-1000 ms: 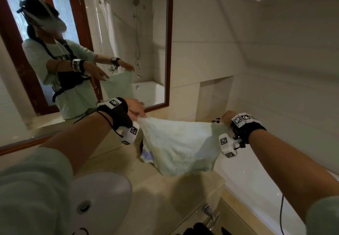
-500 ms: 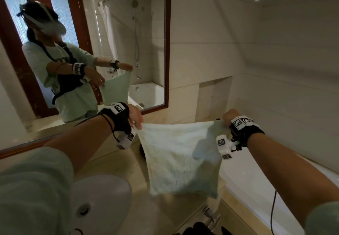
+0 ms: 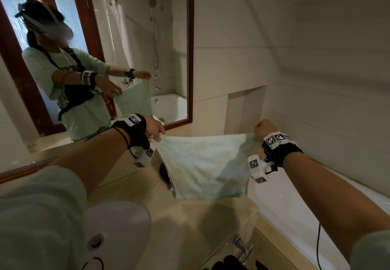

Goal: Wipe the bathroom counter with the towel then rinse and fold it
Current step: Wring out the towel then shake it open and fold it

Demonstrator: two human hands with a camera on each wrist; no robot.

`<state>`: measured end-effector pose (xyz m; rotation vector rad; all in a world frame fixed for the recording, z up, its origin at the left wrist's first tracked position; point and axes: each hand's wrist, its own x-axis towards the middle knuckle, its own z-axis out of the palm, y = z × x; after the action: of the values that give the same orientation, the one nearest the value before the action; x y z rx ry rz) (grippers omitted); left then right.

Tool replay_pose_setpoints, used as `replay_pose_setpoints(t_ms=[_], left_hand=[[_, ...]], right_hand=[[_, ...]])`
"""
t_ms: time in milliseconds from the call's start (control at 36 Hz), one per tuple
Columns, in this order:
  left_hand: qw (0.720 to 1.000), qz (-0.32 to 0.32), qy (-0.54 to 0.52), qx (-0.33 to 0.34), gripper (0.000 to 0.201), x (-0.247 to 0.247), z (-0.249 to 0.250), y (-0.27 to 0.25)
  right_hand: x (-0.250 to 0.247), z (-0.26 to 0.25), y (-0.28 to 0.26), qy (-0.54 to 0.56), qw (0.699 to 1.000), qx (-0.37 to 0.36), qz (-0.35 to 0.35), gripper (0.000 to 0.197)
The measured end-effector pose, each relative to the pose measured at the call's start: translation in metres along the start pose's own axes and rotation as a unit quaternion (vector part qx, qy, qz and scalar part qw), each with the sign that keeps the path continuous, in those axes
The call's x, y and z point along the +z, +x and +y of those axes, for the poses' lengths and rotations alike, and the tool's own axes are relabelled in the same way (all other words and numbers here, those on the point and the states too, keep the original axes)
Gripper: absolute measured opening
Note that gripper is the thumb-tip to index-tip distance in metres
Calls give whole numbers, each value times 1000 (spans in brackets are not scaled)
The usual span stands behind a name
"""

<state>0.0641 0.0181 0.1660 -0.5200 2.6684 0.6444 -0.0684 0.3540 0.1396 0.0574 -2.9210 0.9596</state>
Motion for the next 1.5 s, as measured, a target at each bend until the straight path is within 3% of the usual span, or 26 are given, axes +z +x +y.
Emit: replay_pose_setpoints(t_ms=[139,417,528,639,806,889,972,1111,1333,1500], left_hand=[[986,-12,-166,22,29,3,-9,4],[959,16,-283,28,19,12,-15,22],[962,9,-269,33,18,12,-17,27],[983,-9,-180,32,33,12,-17,29],[990,112,-67,49,28,17,-8,38],[989,130,-42,55,32,17,-6,37],[989,136,-15,62,31,17,-5,36],[987,146,1,65,27,15,-6,36],[984,168,14,56,25,13,-4,32],[981,188,17,43,20,12,-5,32]], right_hand=[[-3,4,5,37,999,4,21,27],[-1,17,11,89,995,20,33,27],[-1,22,14,97,994,42,16,27],[2,25,18,108,993,54,17,22],[2,29,21,122,991,50,10,17],[1,28,19,140,988,54,-40,18],[4,32,19,167,979,55,-98,39],[-6,33,3,105,975,-2,-198,43],[-5,32,10,0,990,-36,-135,30],[-7,30,9,-54,991,-46,-116,32]])
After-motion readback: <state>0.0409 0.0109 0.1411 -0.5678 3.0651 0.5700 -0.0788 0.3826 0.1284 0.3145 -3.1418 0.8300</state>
